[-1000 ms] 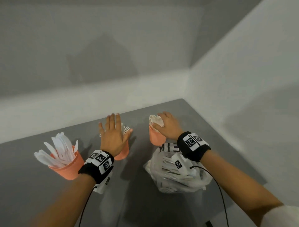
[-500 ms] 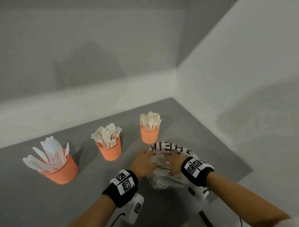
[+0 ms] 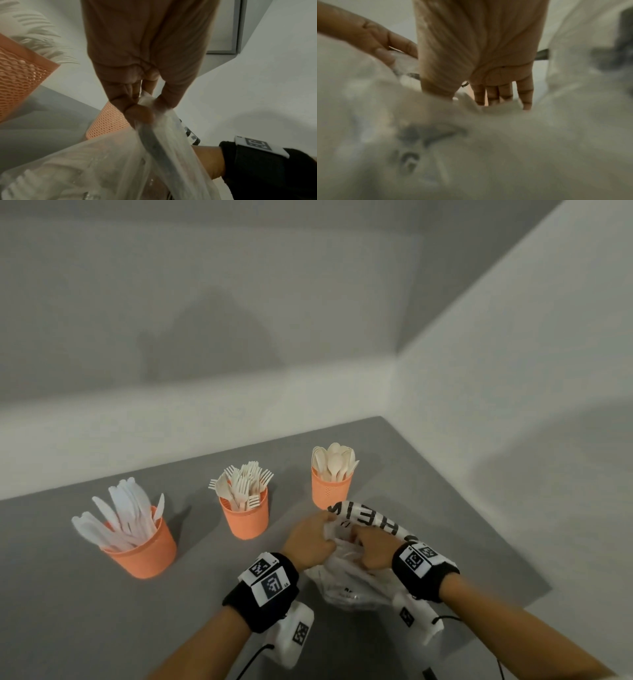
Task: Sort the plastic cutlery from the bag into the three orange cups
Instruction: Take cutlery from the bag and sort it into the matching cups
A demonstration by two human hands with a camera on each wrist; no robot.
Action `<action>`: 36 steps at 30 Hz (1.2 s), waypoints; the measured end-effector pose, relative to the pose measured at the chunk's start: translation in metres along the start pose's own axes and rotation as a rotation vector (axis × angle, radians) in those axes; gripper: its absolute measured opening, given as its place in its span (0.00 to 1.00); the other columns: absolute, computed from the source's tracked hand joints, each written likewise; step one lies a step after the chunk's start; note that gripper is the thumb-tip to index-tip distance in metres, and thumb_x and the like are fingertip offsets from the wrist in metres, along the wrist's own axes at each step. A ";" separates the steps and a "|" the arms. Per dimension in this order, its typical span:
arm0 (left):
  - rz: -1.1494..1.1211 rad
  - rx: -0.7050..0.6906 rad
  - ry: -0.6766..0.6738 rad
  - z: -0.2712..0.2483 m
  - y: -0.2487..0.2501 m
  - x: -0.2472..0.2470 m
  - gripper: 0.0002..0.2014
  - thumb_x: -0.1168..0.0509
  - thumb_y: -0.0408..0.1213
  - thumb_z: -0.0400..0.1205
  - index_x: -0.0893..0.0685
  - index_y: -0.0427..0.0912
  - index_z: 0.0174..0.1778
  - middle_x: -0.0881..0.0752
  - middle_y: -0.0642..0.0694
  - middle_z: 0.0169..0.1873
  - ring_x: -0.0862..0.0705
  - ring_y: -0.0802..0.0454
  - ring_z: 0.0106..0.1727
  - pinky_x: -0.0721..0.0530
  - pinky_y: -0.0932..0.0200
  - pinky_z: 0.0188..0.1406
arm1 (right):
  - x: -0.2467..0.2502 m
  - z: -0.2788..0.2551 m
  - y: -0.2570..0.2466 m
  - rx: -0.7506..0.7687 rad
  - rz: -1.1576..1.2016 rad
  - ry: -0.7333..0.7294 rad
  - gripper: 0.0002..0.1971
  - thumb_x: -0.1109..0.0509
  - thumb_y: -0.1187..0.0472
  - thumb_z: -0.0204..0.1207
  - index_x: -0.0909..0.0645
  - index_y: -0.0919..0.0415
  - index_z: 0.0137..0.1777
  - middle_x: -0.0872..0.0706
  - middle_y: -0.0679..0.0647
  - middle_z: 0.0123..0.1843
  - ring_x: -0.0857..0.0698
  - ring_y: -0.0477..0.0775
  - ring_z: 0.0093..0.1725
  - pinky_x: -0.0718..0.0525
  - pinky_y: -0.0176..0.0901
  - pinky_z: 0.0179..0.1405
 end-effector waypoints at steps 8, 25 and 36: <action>-0.016 0.010 0.003 0.002 -0.002 -0.001 0.25 0.38 0.28 0.78 0.30 0.40 0.73 0.22 0.39 0.66 0.20 0.39 0.63 0.21 0.49 0.64 | -0.010 0.003 0.001 -0.020 0.102 0.002 0.18 0.36 0.66 0.79 0.26 0.63 0.69 0.19 0.59 0.66 0.20 0.56 0.64 0.29 0.35 0.54; 0.151 0.036 0.129 0.007 -0.006 0.000 0.20 0.41 0.36 0.82 0.30 0.42 0.70 0.20 0.42 0.65 0.22 0.45 0.65 0.25 0.56 0.63 | -0.005 -0.016 0.023 0.112 0.266 0.084 0.27 0.34 0.56 0.69 0.31 0.52 0.71 0.20 0.49 0.61 0.20 0.49 0.58 0.18 0.44 0.62; 0.032 0.090 0.033 0.006 -0.014 -0.009 0.21 0.41 0.33 0.81 0.32 0.43 0.71 0.23 0.41 0.67 0.23 0.45 0.67 0.28 0.61 0.59 | -0.017 -0.007 0.005 0.084 0.161 0.054 0.20 0.35 0.60 0.79 0.27 0.56 0.71 0.21 0.55 0.71 0.23 0.54 0.70 0.29 0.42 0.71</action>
Point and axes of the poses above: each hand's wrist, its own z-axis towards the middle knuckle, its own x-axis out of the back of the hand, y = z × x, the point moved 1 cm from there along z, towards the middle knuckle
